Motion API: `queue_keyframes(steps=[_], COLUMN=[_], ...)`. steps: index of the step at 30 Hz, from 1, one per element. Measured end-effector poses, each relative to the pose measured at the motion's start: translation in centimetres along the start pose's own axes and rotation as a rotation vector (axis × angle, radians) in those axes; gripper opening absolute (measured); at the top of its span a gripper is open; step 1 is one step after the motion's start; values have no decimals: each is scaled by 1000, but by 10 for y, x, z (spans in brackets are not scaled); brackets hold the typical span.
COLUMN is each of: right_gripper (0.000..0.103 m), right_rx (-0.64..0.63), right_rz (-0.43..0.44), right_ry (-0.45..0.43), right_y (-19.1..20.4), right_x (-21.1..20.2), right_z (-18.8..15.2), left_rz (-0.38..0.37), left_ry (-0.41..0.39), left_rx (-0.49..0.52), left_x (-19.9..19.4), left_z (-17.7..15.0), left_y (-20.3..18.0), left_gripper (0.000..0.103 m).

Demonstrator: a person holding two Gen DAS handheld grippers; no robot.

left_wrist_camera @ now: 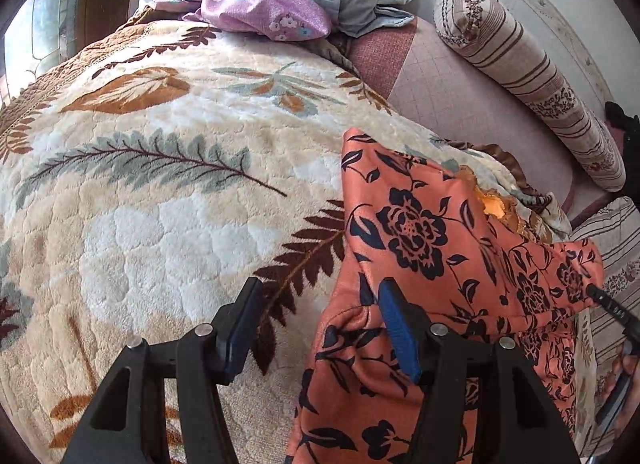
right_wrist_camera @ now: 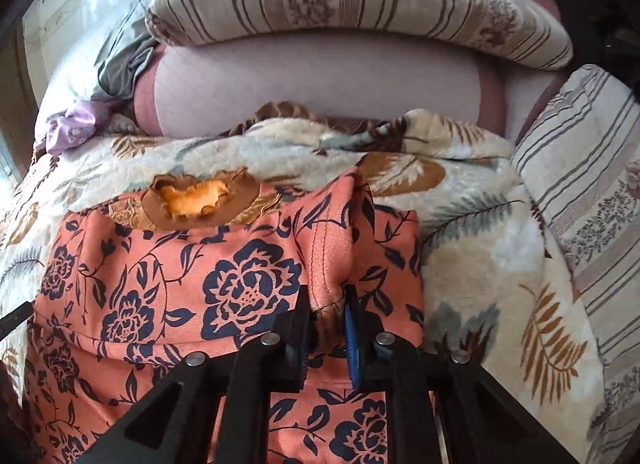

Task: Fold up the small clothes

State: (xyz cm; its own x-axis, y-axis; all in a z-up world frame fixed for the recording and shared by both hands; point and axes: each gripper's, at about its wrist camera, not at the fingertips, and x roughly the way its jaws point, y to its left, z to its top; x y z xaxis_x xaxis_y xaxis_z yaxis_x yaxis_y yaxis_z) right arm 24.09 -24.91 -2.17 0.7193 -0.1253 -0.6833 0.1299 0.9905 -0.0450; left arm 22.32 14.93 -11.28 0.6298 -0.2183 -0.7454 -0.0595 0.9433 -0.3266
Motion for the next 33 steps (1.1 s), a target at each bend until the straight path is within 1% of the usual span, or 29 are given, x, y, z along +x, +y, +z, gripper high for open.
queue_keyframes(steps=[1, 2, 3, 4, 5, 7, 9, 10, 11, 13, 14, 15, 16, 17, 18, 19, 20, 22, 23, 24, 25, 26, 27, 28, 29, 30, 31, 32, 33], right_gripper=[31, 50, 63, 63, 63, 65, 66, 67, 68, 73, 79, 79, 79, 79, 75, 75, 75, 76, 76, 76, 76, 76, 68, 67, 67, 71, 74, 79, 80], right_rx=[-12, -6, 51, 141, 200, 258, 312, 328, 339, 366, 384, 401, 416, 431, 479, 549, 566, 511, 487, 464, 439, 433, 486, 596, 664, 655, 605, 558, 522], right_rz=[-42, -53, 1, 63, 100, 116, 142, 165, 209, 369, 467, 547, 578, 532, 469, 502, 524, 569, 615, 665, 671, 611, 550, 593, 617, 599, 577, 599, 627], right_ry=[10, 69, 159, 232, 178, 115, 41, 18, 5, 2, 27, 62, 106, 152, 193, 193, 166, 117, 112, 115, 115, 130, 162, 156, 135, 107, 74, 50, 46], right_y=[-1, -3, -15, -28, -38, -50, -60, -62, -63, -63, -61, -56, -55, -57, -59, -66, -67, -58, -52, -47, -45, -49, -61, -76, -87, -87, -83, -77, -73], right_x=[11, 31, 51, 67, 59, 43, 24, 17, 14, 18, 27, 40, 58, 77, 86, 91, 85, 72, 71, 75, 82, 95, 111, 121, 116, 106, 95, 90, 92], right_z=[-9, -14, -26, -37, -40, -35, -28, -22, -15, -6, -3, -1, -1, -3, -14, -20, -20, -10, -5, 1, 5, 8, 5, 0, -2, 1, 5, 9, 10], left_rz=[-6, -14, -21, -21, -18, -3, -1, -2, 11, 67, 138, 200, 188, 188, 178, 142, 107, 66, 59, 77, 134, 208, 209, 165, 163, 182, 194, 212, 243], left_ry=[-5, 1, 9, 17, 15, 1, -2, -2, 2, 56, 106, 164, 152, 138, 121, 88, 57, 48, 60, 74, 96, 129, 156, 128, 105, 86, 55, 41, 69], left_rx=[7, 11, 13, 22, 40, 71, 81, 89, 106, 135, 137, 127, 96, 73, 58, 52, 62, 118, 150, 165, 151, 106, 33, -35, -60, -56, -36, -5, 28], left_x=[-2, -3, -3, -3, -3, 0, 4, 8, 15, 37, 53, 68, 67, 60, 52, 44, 38, 42, 52, 64, 79, 94, 104, 100, 92, 85, 80, 80, 88], left_z=[2, 3, 4, 5, 7, 14, 22, 25, 28, 30, 30, 30, 31, 34, 39, 44, 49, 56, 60, 64, 68, 71, 74, 75, 77, 78, 78, 77, 76], left_y=[-4, -8, -11, -15, -20, -30, -40, -45, -51, -59, -59, -55, -51, -50, -51, -53, -58, -71, -75, -79, -75, -64, -49, -39, -34, -34, -36, -38, -40], left_gripper=[61, 61, 61, 61, 61, 61, 61, 61, 61, 61, 61, 63, 64, 63, 62, 62, 63, 69, 70, 70, 70, 70, 73, 73, 73, 73, 73, 73, 73])
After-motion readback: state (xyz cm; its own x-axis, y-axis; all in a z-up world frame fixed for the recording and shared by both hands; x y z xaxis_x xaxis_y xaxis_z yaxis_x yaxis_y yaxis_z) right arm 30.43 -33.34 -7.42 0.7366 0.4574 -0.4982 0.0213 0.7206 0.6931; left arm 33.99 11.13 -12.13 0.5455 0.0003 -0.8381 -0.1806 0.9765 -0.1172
